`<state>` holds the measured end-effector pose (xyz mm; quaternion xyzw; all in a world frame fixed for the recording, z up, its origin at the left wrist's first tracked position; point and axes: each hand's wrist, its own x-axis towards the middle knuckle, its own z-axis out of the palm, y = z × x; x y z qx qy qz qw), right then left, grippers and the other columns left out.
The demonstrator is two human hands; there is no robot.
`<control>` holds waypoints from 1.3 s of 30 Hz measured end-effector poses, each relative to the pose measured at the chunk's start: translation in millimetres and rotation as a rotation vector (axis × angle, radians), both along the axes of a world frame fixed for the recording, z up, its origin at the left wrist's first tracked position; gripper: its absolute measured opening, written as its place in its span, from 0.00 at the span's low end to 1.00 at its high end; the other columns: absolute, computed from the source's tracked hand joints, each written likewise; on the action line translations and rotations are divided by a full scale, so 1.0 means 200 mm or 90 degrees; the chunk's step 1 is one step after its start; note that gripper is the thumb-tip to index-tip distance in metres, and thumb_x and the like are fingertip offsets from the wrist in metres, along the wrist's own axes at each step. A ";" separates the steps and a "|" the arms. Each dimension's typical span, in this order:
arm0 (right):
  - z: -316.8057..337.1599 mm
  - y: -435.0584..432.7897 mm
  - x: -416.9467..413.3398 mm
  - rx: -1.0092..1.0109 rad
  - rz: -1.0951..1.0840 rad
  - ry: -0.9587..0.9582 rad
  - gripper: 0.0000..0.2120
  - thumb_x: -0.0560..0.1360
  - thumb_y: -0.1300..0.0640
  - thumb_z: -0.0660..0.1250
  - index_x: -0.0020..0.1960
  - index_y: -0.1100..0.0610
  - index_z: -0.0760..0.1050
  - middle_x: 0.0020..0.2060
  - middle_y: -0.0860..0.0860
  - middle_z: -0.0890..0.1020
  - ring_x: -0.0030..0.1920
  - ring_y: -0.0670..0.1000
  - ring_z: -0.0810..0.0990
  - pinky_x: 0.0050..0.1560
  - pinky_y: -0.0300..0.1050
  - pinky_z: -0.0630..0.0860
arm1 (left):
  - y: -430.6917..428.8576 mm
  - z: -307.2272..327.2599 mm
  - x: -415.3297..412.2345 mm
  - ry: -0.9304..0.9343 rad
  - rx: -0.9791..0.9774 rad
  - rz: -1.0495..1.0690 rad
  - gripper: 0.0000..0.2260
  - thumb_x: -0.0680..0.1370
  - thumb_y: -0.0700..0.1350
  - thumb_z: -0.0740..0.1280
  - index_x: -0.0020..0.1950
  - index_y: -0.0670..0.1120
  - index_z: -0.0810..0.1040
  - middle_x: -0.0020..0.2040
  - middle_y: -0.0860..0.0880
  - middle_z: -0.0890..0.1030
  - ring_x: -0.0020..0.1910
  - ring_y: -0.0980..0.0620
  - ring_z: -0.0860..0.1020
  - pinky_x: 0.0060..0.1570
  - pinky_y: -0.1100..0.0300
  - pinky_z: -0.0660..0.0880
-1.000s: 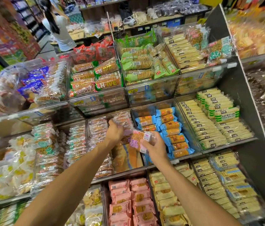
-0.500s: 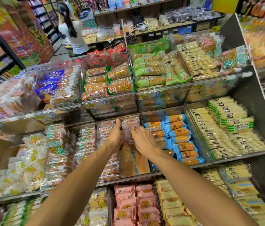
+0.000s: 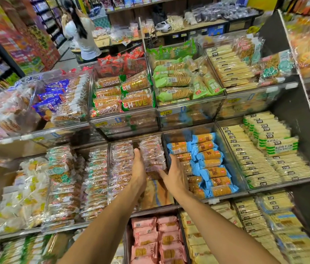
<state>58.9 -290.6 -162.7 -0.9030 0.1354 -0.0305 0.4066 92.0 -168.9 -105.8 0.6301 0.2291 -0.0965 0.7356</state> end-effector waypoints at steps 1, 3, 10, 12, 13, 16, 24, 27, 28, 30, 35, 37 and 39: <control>0.00 0.00 0.01 0.012 -0.003 0.001 0.40 0.79 0.39 0.70 0.82 0.55 0.58 0.78 0.53 0.68 0.77 0.55 0.67 0.76 0.51 0.68 | 0.02 -0.11 0.07 0.010 -0.006 -0.011 0.56 0.65 0.85 0.58 0.82 0.49 0.65 0.80 0.45 0.69 0.76 0.42 0.70 0.77 0.38 0.63; 0.00 0.00 0.02 0.054 -0.015 0.002 0.37 0.80 0.40 0.69 0.82 0.54 0.60 0.77 0.52 0.69 0.77 0.55 0.67 0.74 0.51 0.68 | 0.03 -0.18 0.14 0.029 0.004 -0.064 0.65 0.54 0.89 0.58 0.82 0.51 0.65 0.81 0.45 0.67 0.78 0.43 0.68 0.77 0.37 0.62; 0.00 0.00 0.04 0.058 -0.031 -0.006 0.37 0.77 0.38 0.70 0.79 0.55 0.64 0.73 0.53 0.73 0.73 0.55 0.71 0.71 0.53 0.71 | 0.05 -0.15 0.19 0.043 0.096 -0.169 0.50 0.72 0.81 0.56 0.83 0.49 0.60 0.80 0.46 0.67 0.76 0.40 0.70 0.76 0.38 0.64; 0.00 0.00 0.03 0.052 -0.025 -0.011 0.37 0.78 0.38 0.71 0.79 0.55 0.64 0.74 0.53 0.72 0.73 0.55 0.70 0.72 0.52 0.71 | 0.05 -0.14 0.16 0.053 0.112 -0.171 0.54 0.66 0.85 0.59 0.80 0.50 0.65 0.76 0.43 0.73 0.68 0.40 0.78 0.71 0.38 0.71; -0.01 -0.01 0.03 0.049 -0.019 -0.010 0.38 0.78 0.38 0.71 0.79 0.55 0.63 0.75 0.53 0.72 0.74 0.55 0.70 0.72 0.52 0.70 | 0.06 -0.14 0.16 0.045 0.135 -0.163 0.50 0.69 0.83 0.59 0.80 0.49 0.65 0.75 0.43 0.74 0.67 0.40 0.79 0.70 0.40 0.72; 0.01 -0.02 0.03 0.056 -0.006 0.007 0.39 0.78 0.39 0.72 0.80 0.55 0.62 0.76 0.54 0.71 0.75 0.56 0.69 0.73 0.52 0.69 | 0.04 0.03 0.09 0.021 0.215 -0.155 0.34 0.82 0.68 0.58 0.79 0.46 0.65 0.71 0.44 0.75 0.68 0.41 0.76 0.70 0.43 0.72; 0.08 -0.09 0.05 0.047 0.021 0.040 0.38 0.77 0.39 0.73 0.79 0.54 0.64 0.74 0.53 0.73 0.74 0.56 0.71 0.72 0.56 0.72 | 0.06 0.22 0.05 -0.053 0.377 -0.213 0.23 0.85 0.55 0.62 0.75 0.43 0.65 0.66 0.44 0.78 0.62 0.42 0.79 0.63 0.48 0.75; 0.13 -0.12 0.04 0.031 0.033 0.032 0.36 0.77 0.39 0.73 0.78 0.53 0.65 0.74 0.52 0.73 0.74 0.55 0.71 0.71 0.55 0.72 | 0.10 0.28 0.02 -0.116 0.481 -0.226 0.21 0.86 0.53 0.61 0.75 0.44 0.68 0.66 0.47 0.79 0.60 0.46 0.78 0.65 0.48 0.75; 0.16 -0.13 0.04 0.027 0.038 0.032 0.36 0.77 0.38 0.72 0.78 0.53 0.65 0.74 0.52 0.73 0.74 0.55 0.71 0.71 0.54 0.72 | 0.12 0.31 0.01 -0.142 0.518 -0.241 0.20 0.86 0.52 0.61 0.75 0.43 0.69 0.65 0.47 0.78 0.59 0.47 0.78 0.64 0.51 0.74; 0.21 -0.15 0.04 0.005 0.052 0.028 0.35 0.78 0.38 0.71 0.78 0.54 0.65 0.73 0.52 0.73 0.73 0.55 0.71 0.70 0.53 0.72 | 0.16 0.35 -0.03 -0.209 0.658 -0.285 0.19 0.86 0.53 0.60 0.74 0.44 0.70 0.66 0.44 0.79 0.58 0.45 0.79 0.61 0.51 0.76; 0.38 -0.19 0.08 -0.165 0.123 -0.018 0.32 0.80 0.37 0.66 0.78 0.53 0.66 0.72 0.52 0.73 0.72 0.56 0.71 0.71 0.53 0.69 | 0.27 0.45 -0.09 -0.235 1.008 -0.385 0.21 0.85 0.58 0.55 0.72 0.47 0.70 0.68 0.44 0.78 0.65 0.41 0.77 0.66 0.45 0.72; 0.46 -0.18 0.10 -0.240 0.160 -0.041 0.32 0.80 0.37 0.65 0.78 0.51 0.66 0.74 0.51 0.72 0.73 0.56 0.69 0.72 0.53 0.66 | 0.31 0.47 -0.12 -0.234 1.076 -0.379 0.23 0.85 0.58 0.55 0.75 0.48 0.68 0.71 0.44 0.76 0.69 0.41 0.74 0.70 0.44 0.69; 0.52 -0.16 0.11 -0.300 0.198 -0.063 0.30 0.81 0.38 0.64 0.78 0.51 0.67 0.73 0.51 0.72 0.73 0.56 0.69 0.73 0.54 0.64 | 0.37 0.50 -0.15 -0.227 1.125 -0.360 0.23 0.85 0.58 0.56 0.76 0.49 0.68 0.72 0.44 0.75 0.71 0.40 0.73 0.72 0.43 0.67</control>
